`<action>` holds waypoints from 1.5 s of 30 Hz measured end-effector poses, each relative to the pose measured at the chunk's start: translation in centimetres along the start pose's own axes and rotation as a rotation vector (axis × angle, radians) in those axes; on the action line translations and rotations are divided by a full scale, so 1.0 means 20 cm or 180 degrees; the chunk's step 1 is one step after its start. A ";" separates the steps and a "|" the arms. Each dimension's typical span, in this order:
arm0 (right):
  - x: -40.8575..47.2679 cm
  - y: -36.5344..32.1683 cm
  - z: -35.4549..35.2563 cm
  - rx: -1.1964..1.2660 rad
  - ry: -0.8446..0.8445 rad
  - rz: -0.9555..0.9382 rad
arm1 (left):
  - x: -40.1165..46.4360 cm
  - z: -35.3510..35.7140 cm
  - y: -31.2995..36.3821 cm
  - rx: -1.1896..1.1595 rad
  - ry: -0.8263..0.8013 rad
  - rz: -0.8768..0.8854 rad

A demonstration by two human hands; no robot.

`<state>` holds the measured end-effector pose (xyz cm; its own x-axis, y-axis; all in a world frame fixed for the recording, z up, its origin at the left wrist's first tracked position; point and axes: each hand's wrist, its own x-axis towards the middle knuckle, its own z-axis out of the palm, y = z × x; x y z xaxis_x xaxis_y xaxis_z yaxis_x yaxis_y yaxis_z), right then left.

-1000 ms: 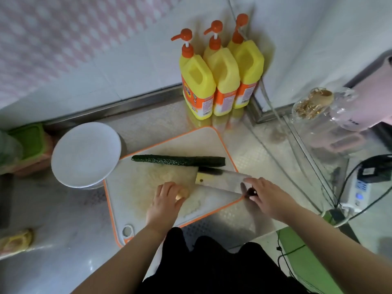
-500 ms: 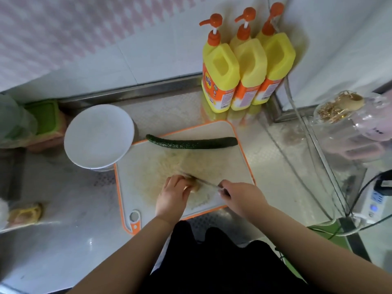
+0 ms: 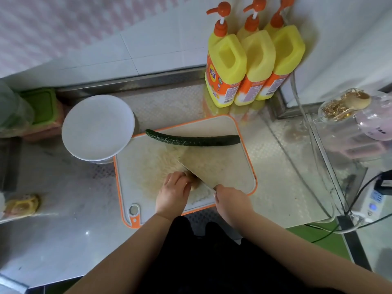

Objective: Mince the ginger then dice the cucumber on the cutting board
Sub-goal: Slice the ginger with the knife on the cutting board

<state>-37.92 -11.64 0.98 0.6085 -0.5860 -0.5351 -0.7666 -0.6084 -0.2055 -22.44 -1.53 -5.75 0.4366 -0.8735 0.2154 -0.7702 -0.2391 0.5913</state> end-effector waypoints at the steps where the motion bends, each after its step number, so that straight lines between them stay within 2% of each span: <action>1: 0.00 -0.01 0.01 -0.0054 -0.0008 0.0023 | 0.00 0.00 0.00 0.0012 -0.0012 0.0032; 14: -0.02 -0.06 -0.03 -0.0065 0.0058 -0.0043 | 0.01 0.00 0.00 0.0091 -0.0022 0.0028; 21: -0.03 -0.09 -0.08 -0.0079 -0.0132 0.0009 | 0.01 0.01 0.00 0.0091 0.0035 0.0046; 30: 0.05 -0.13 -0.06 0.0146 -0.0257 0.0097 | 0.01 0.01 -0.01 -0.0016 0.0107 0.0086; 37: 0.11 -0.06 -0.08 0.0730 -0.0373 0.0317 | 0.00 -0.01 -0.01 0.0131 0.0202 0.0317; 40: 0.08 -0.08 -0.06 0.0590 -0.0280 0.0220 | 0.00 -0.01 -0.01 0.0161 0.0168 0.0392; 45: 0.01 -0.09 -0.05 0.0222 -0.0145 0.0003 | 0.00 -0.01 0.00 -0.0010 -0.0013 0.0035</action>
<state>-36.15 -11.22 2.09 0.5991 -0.5606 -0.5717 -0.7805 -0.5682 -0.2609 -22.35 -1.44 -5.62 0.4262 -0.8778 0.2187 -0.7735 -0.2282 0.5913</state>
